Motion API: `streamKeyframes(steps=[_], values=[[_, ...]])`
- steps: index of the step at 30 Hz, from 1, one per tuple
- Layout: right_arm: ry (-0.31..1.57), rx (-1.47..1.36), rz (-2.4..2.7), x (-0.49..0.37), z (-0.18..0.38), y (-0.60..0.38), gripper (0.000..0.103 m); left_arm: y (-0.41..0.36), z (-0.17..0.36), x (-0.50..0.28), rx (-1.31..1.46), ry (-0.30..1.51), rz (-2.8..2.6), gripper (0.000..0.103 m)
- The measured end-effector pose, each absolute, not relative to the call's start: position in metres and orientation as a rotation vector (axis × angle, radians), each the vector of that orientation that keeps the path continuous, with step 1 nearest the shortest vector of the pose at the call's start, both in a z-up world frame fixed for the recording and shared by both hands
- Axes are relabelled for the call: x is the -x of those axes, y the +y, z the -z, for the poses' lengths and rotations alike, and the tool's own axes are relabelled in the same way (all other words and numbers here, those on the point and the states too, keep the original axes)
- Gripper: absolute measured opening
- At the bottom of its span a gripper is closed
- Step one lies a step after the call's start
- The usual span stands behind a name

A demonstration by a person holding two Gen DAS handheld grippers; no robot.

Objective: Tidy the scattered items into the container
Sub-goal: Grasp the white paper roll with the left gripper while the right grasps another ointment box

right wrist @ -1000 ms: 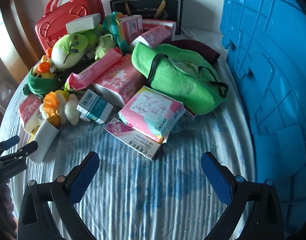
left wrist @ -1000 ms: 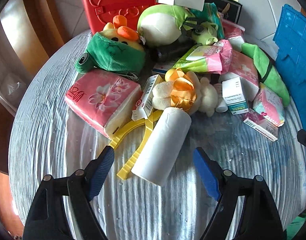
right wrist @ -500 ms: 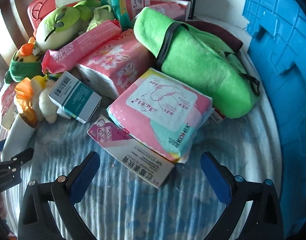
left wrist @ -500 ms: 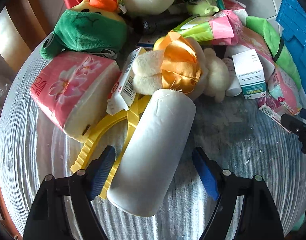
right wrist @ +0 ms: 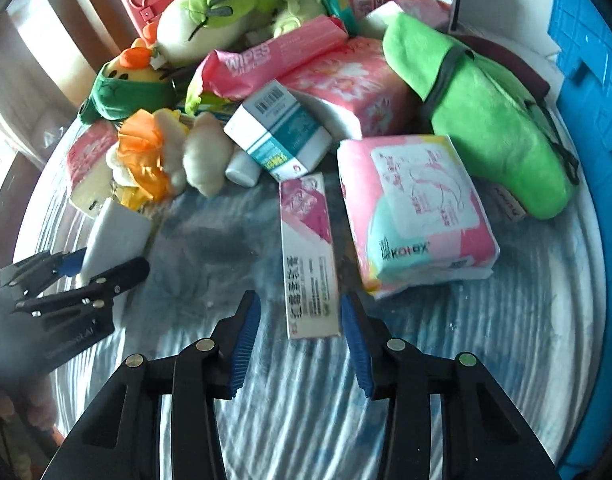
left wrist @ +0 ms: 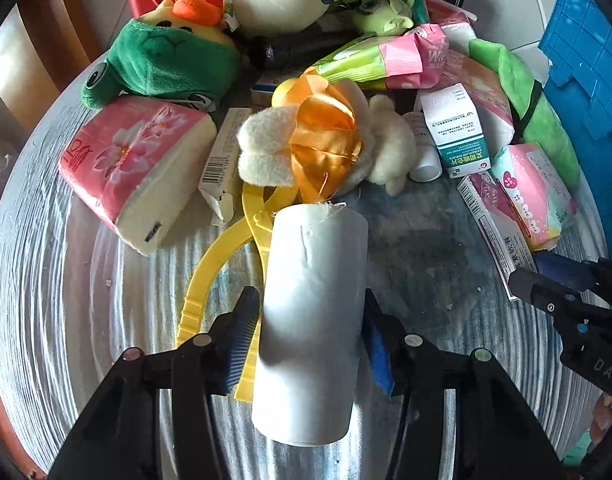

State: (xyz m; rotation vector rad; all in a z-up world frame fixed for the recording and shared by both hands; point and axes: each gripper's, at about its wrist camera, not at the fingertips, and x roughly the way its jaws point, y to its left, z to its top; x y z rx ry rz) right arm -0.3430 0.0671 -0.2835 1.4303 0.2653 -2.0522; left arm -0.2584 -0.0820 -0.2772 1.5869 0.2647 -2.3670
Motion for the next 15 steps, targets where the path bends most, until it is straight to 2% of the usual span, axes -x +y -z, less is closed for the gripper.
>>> streamKeyframes(steps=[3, 6, 15], values=[[0.291, -1.44, 2.083, 0.351, 0.291, 0.06, 0.041, -0.08, 0.279, 0.262, -1.587, 0.258, 2.357, 0.05], [0.323, -1.449, 2.1, 0.351, 0.298, 0.055, 0.031, -0.076, 0.279, 0.262, -1.581, 0.246, 2.353, 0.05], [0.379, -1.441, 2.115, 0.35, 0.3, 0.053, 0.029, -0.067, 0.279, 0.264, -1.579, 0.232, 2.363, 0.05]])
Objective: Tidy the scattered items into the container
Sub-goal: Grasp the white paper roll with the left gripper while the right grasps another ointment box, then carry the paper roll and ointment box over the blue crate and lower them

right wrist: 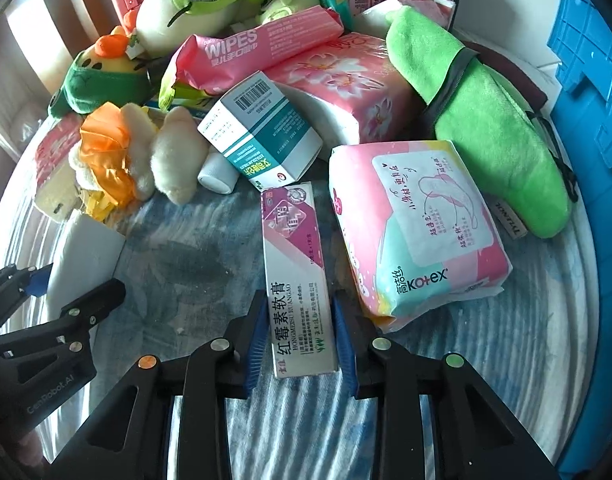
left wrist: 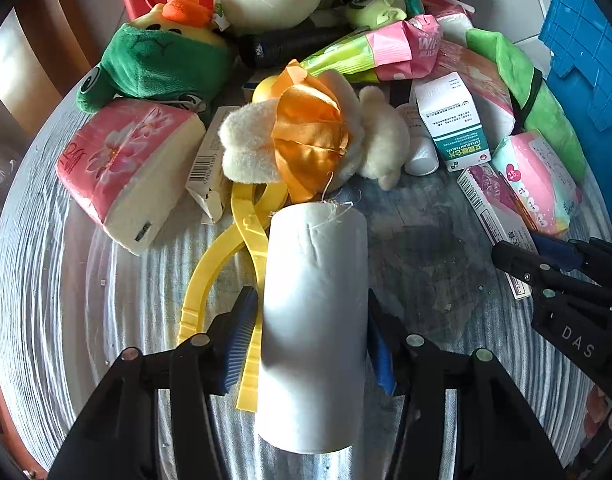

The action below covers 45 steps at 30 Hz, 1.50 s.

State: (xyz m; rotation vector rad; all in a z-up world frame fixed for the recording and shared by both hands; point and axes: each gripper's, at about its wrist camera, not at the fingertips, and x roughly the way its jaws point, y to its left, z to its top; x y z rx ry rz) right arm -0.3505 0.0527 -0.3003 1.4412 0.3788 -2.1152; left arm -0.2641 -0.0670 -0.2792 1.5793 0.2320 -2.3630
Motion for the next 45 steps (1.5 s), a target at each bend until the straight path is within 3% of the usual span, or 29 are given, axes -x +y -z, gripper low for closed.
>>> streamKeyframes(steps=[3, 11, 19, 28, 36, 45], values=[[0.392, -1.434, 2.111, 0.342, 0.297, 0.053, 0.029, -0.064, 0.271, 0.26, -1.565, 0.236, 2.378, 0.044], [0.358, -1.338, 2.142, 0.319, 0.258, 0.061, 0.029, -0.045, 0.229, 0.238, -1.467, 0.261, 2.448, 0.044], [0.305, -1.133, 2.261, 0.288, 0.17, 0.058, 0.029, -0.071, 0.157, 0.224, -1.252, 0.202, 2.603, 0.044], [0.266, -0.859, 2.51, 0.251, 0.07, 0.09, 0.029, -0.039, 0.065, 0.222, -0.987, 0.105, 2.845, 0.044], [0.244, -0.672, 2.742, 0.236, 0.001, 0.172, 0.029, 0.036, 0.0, 0.229, -0.809, 0.023, 3.052, 0.044], [0.33, -0.531, 2.913, 0.262, -0.039, 0.339, 0.029, 0.204, -0.057, 0.265, -0.673, -0.052, 3.237, 0.044]])
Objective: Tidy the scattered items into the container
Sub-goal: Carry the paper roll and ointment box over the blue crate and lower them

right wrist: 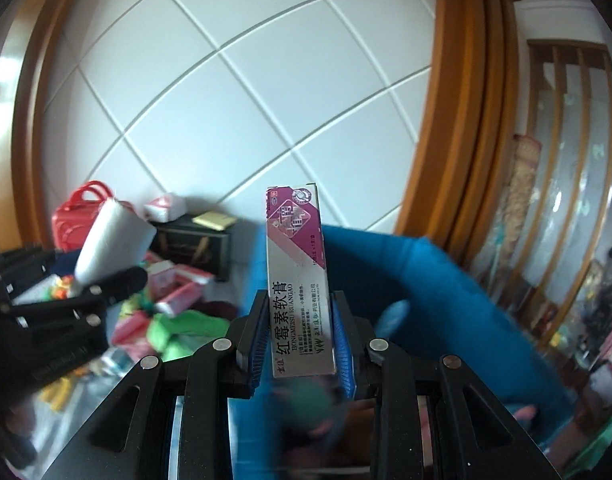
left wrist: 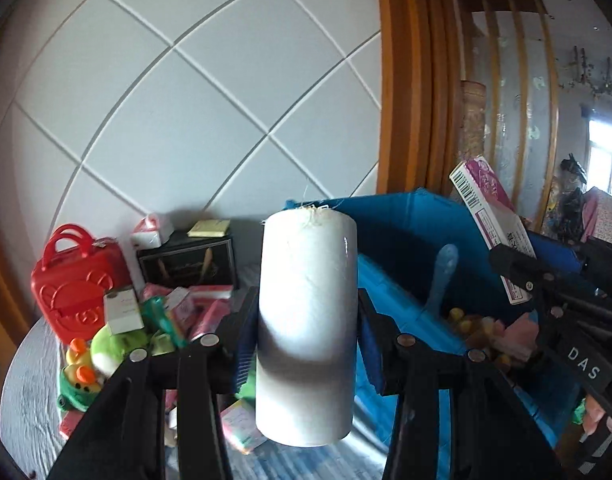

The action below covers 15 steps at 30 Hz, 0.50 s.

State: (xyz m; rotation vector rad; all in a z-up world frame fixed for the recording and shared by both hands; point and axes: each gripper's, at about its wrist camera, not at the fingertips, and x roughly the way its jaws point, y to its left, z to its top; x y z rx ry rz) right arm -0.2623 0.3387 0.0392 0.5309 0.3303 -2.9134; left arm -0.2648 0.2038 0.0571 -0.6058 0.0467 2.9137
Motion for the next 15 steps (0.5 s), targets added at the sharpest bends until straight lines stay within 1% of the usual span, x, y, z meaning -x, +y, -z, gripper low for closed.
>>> streamKeyframes(steps=[4, 6, 8, 12, 15], values=[[0.396, -0.522, 2.944, 0.3, -0.054, 0.422, 0.029, 0.297, -0.084, 0.302, 0.62, 0.041, -2.893, 0.044], [0.396, -0.572, 2.943, 0.329, -0.057, 0.46, 0.029, 0.34, -0.091, 0.33, 0.697, 0.02, -2.861, 0.044], [0.385, -0.647, 2.929, 0.361, -0.054, 0.489, 0.029, 0.375, -0.087, 0.366, 0.827, 0.0, -2.848, 0.044], [0.323, -0.864, 2.824, 0.43, -0.023, 0.523, 0.029, 0.424, -0.05, 0.442, 1.152, 0.069, -2.873, 0.044], [0.291, -1.022, 2.741, 0.474, 0.01, 0.534, 0.029, 0.43, -0.006, 0.488, 1.414, 0.034, -2.816, 0.044]])
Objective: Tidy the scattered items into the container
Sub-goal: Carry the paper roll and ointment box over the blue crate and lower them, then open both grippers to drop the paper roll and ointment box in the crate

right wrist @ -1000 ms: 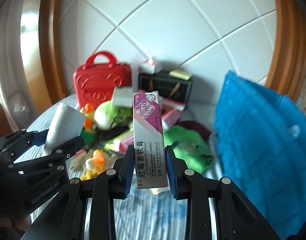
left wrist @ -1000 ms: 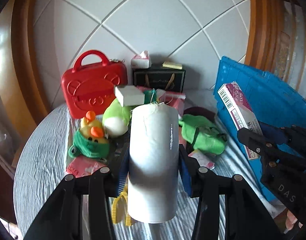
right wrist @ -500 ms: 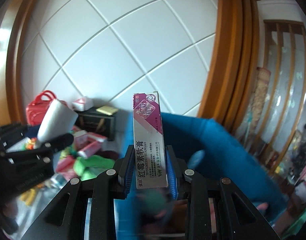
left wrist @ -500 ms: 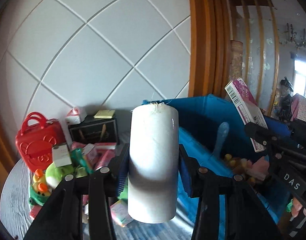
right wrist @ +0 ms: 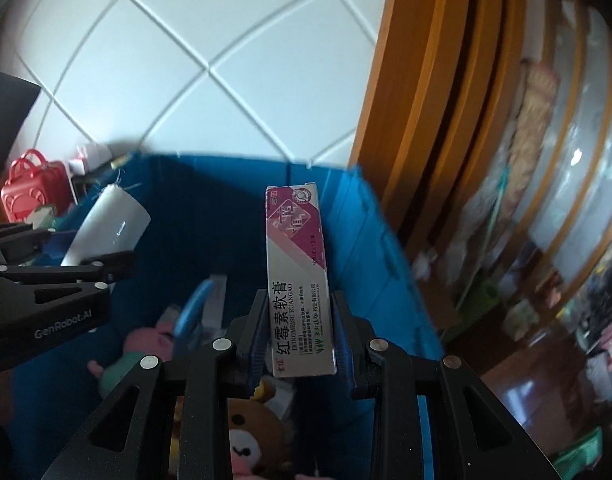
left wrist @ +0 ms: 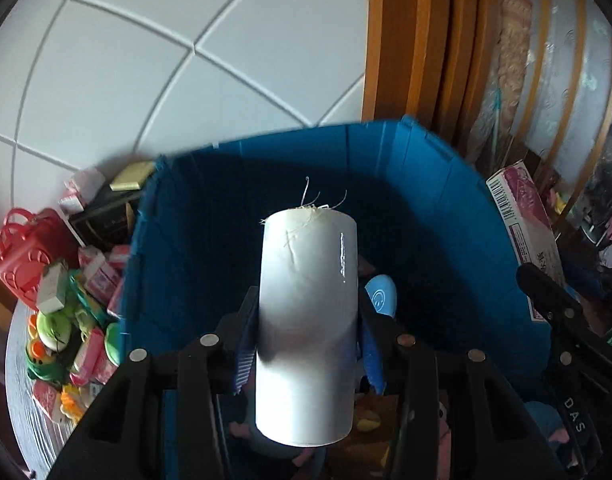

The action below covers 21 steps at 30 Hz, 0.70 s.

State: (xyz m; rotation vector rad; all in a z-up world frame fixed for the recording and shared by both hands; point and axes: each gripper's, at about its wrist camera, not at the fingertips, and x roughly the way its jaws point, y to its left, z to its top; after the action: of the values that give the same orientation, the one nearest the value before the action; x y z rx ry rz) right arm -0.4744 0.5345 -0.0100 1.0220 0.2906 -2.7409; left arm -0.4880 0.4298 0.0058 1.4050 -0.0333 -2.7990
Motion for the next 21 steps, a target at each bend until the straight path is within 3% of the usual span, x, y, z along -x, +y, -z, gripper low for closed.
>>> streamKeyframes(steps=[9, 14, 18, 20, 21], values=[[0.239, -1.386, 2.558, 0.572, 0.091, 0.54, 0.029, 0.422, 0.08, 0.552, -1.605, -0.011, 2.576, 0.044], [0.217, -1.495, 2.516, 0.576, 0.113, 0.546, 0.029, 0.422, 0.098, 0.549, -1.695, 0.04, 2.511, 0.044], [0.226, -1.513, 2.509, 0.575, 0.117, 0.548, 0.029, 0.429, 0.104, 0.545, -1.695, -0.027, 2.487, 0.044], [0.214, -1.53, 2.499, 0.575, 0.119, 0.549, 0.029, 0.43, 0.105, 0.545, -1.698, -0.026, 2.488, 0.051], [0.216, -1.541, 2.494, 0.575, 0.121, 0.55, 0.029, 0.429, 0.106, 0.545, -1.696, -0.025, 2.489, 0.062]])
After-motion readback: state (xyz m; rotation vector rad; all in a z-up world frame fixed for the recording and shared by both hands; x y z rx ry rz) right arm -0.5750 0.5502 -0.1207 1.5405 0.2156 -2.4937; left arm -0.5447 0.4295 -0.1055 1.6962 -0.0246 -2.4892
